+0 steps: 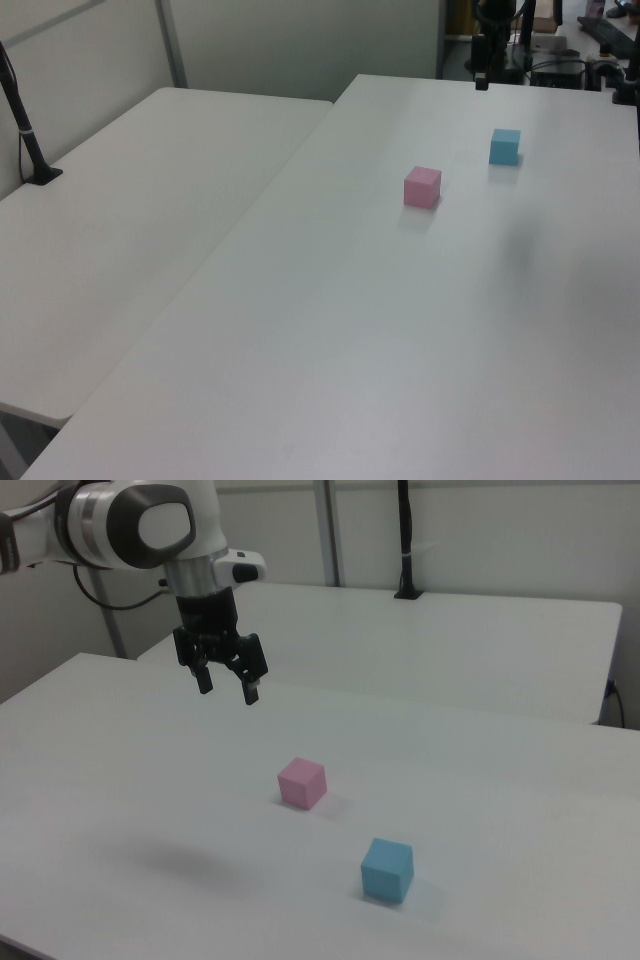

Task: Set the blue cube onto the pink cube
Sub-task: 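Move the open gripper over toward the blue cube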

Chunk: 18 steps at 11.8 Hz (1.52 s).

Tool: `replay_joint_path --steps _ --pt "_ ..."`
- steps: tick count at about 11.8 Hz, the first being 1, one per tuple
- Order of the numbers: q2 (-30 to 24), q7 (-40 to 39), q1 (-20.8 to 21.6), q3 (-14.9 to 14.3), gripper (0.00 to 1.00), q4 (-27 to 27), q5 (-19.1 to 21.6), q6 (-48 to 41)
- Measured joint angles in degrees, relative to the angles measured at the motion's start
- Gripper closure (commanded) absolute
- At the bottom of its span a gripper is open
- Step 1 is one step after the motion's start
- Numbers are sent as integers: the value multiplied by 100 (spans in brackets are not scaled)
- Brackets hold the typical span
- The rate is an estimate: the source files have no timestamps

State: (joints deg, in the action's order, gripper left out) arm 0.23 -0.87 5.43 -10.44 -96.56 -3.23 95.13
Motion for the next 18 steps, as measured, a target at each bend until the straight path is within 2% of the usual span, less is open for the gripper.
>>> replay_joint_path --steps 11,14,18 --pt "2 -5 -38 0 0 8 -1 0" --pt "4 -5 -469 383 0 8 -1 0" --pt "4 -40 -609 435 0 12 -31 30"
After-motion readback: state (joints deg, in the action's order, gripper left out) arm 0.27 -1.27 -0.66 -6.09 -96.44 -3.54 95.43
